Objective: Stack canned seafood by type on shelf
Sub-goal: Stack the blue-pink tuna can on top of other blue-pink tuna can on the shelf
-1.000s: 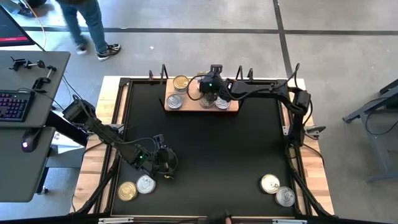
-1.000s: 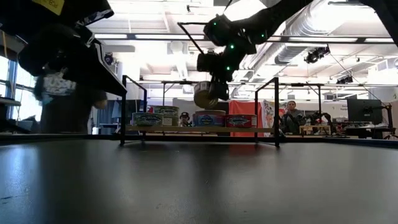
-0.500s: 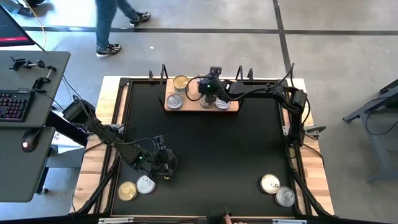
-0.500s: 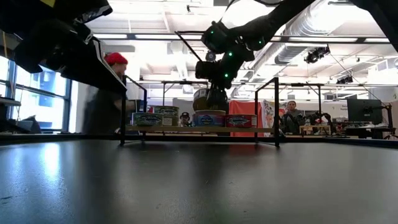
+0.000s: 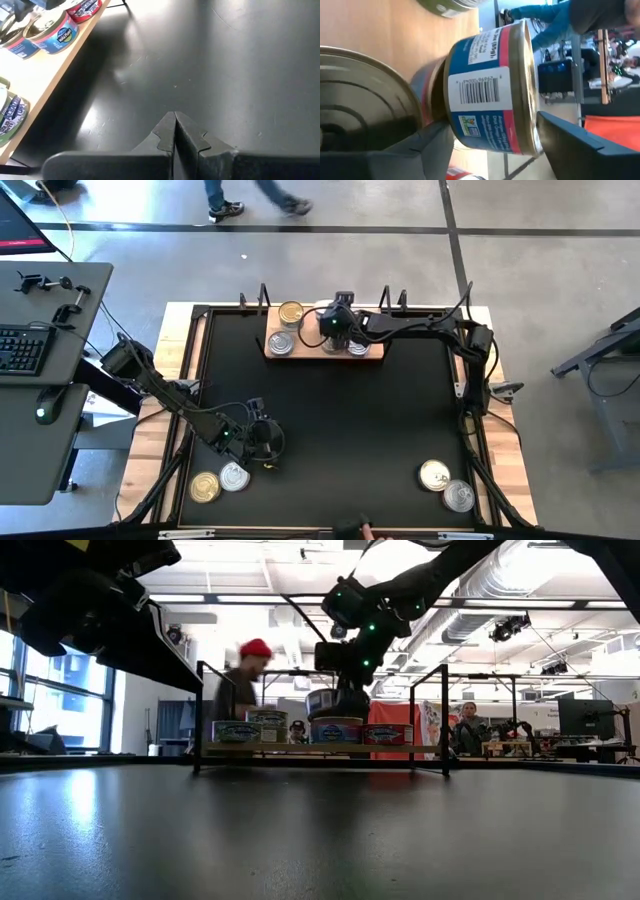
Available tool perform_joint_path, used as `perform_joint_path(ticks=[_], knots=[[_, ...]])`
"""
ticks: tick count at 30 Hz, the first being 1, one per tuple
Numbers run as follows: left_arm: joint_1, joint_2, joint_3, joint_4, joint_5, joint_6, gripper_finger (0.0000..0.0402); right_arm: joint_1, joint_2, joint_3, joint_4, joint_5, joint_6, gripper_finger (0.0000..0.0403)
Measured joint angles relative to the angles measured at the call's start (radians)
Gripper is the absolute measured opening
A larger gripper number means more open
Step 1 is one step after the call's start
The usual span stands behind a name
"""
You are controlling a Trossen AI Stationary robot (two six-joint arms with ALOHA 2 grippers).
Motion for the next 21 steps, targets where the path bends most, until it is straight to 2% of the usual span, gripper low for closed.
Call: perform_joint_path(ticks=[6, 13, 17, 21], knots=[[0.0, 0.0, 0.0, 0.0, 0.003, -0.001, 0.0, 0.009, -0.009, 0.042, -0.096, 0.057, 0.005, 0.0275], [0.0, 0.0, 0.0, 0.001, 0.003, -0.001, 0.0, 0.029, -0.01, 0.096, -0.193, 0.058, 0.016, 0.0275], [0.0, 0.0, 0.0, 0.001, 0.003, -0.001, 0.0, 0.028, -0.01, 0.101, -0.2, 0.049, 0.023, 0.0275], [0.0, 0.0, 0.0, 0.001, 0.003, -0.001, 0.0, 0.022, -0.01, 0.101, -0.205, -0.002, 0.042, 0.0275]])
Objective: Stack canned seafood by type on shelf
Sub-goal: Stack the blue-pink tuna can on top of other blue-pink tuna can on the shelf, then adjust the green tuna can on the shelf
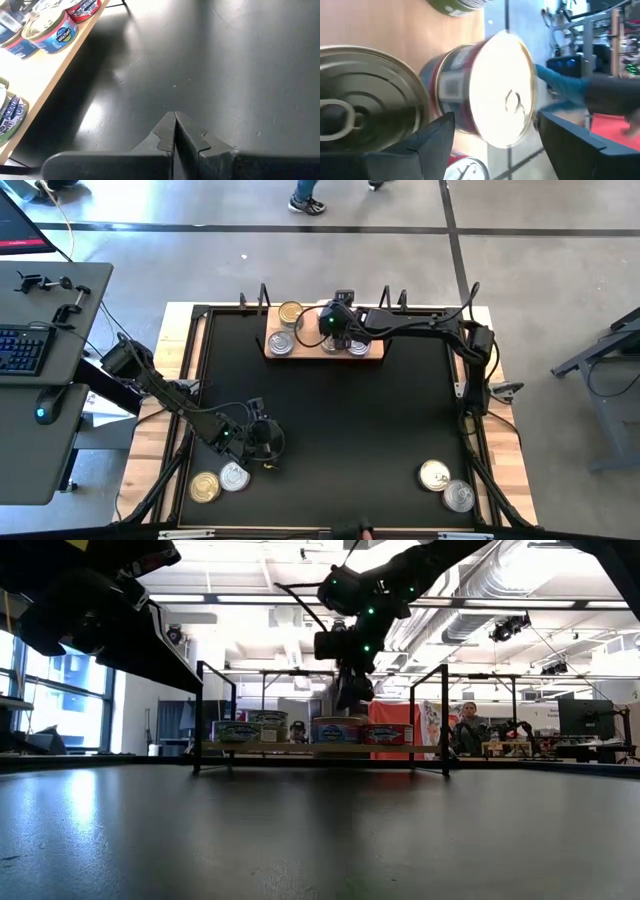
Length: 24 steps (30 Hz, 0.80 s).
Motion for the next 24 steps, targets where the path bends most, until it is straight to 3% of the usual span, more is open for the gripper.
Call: perform_joint_path(ticks=[12, 14, 17, 18, 24], knots=[[-0.001, 0.0, 0.0, 0.0, 0.0, -0.007, 0.0, 0.022, -0.037, 0.0, -0.01, -0.008, 0.063, 0.0275], [-0.002, -0.002, 0.0, -0.001, -0.011, -0.001, 0.0, 0.045, -0.066, 0.0, 0.003, -0.117, 0.128, 0.0273], [-0.02, -0.024, 0.023, -0.032, -0.084, 0.025, 0.0, 0.079, -0.084, 0.002, 0.072, -0.428, 0.223, 0.0254], [-0.029, -0.036, 0.042, -0.047, -0.119, 0.032, 0.0, 0.093, -0.083, 0.002, 0.104, -0.482, 0.254, 0.0244], [-0.11, -0.122, 0.115, -0.126, -0.275, 0.087, 0.0, 0.151, 0.009, 0.002, 0.282, -0.504, 0.354, 0.0157]])
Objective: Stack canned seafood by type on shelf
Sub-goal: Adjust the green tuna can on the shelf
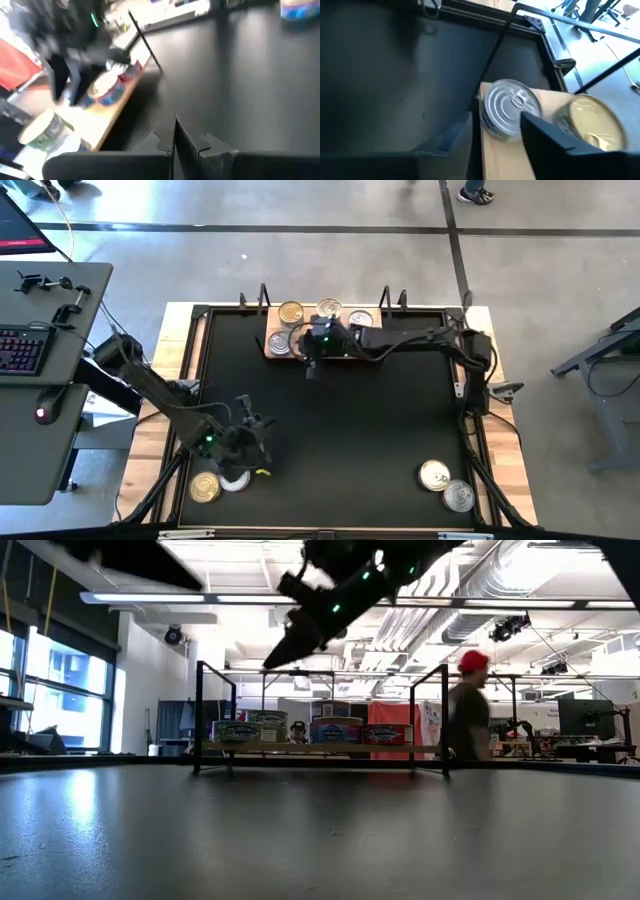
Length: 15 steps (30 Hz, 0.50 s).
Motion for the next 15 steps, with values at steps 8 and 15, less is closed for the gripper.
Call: perform_joint_path(ticks=[8, 15], knots=[[-0.107, -0.09, 0.002, -0.043, -0.069, -0.045, 0.0, -0.033, 0.144, 0.001, 0.205, 0.0, 0.111, 0.0047], [-0.126, -0.102, 0.002, -0.044, -0.095, -0.061, 0.0, -0.09, 0.249, 0.122, 0.119, -0.101, 0.186, 0.0005]])
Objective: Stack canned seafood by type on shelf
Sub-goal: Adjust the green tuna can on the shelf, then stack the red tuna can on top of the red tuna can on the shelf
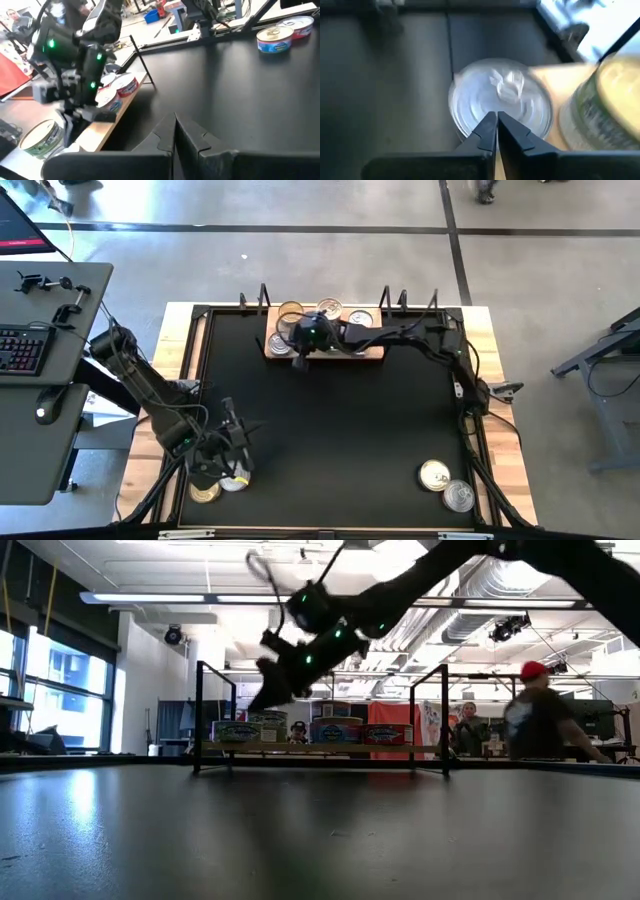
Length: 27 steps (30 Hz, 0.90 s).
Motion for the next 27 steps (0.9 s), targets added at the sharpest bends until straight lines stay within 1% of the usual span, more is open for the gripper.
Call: perform_joint_path(ticks=[4, 8, 13, 16, 23, 27], knots=[[0.008, 0.0, 0.0, 0.001, 0.0, -0.015, 0.0, -0.003, 0.067, 0.09, -0.074, -0.007, -0.007, 0.0003], [0.008, 0.0, 0.0, 0.001, 0.001, -0.035, 0.0, -0.003, 0.095, 0.176, -0.195, 0.002, -0.016, 0.0001], [0.008, 0.0, 0.0, 0.001, 0.003, -0.044, 0.0, -0.002, 0.089, 0.274, -0.432, 0.127, -0.047, 0.0], [0.008, 0.0, 0.0, 0.002, 0.017, -0.047, 0.0, -0.003, 0.087, 0.325, -0.535, 0.173, -0.047, 0.0], [0.008, 0.0, -0.001, 0.001, 0.033, -0.054, 0.0, 0.003, 0.082, 0.336, -0.507, 0.185, -0.028, 0.0], [0.008, 0.0, -0.001, 0.001, 0.033, -0.054, 0.0, 0.036, 0.057, 0.336, -0.473, 0.189, -0.033, 0.0]])
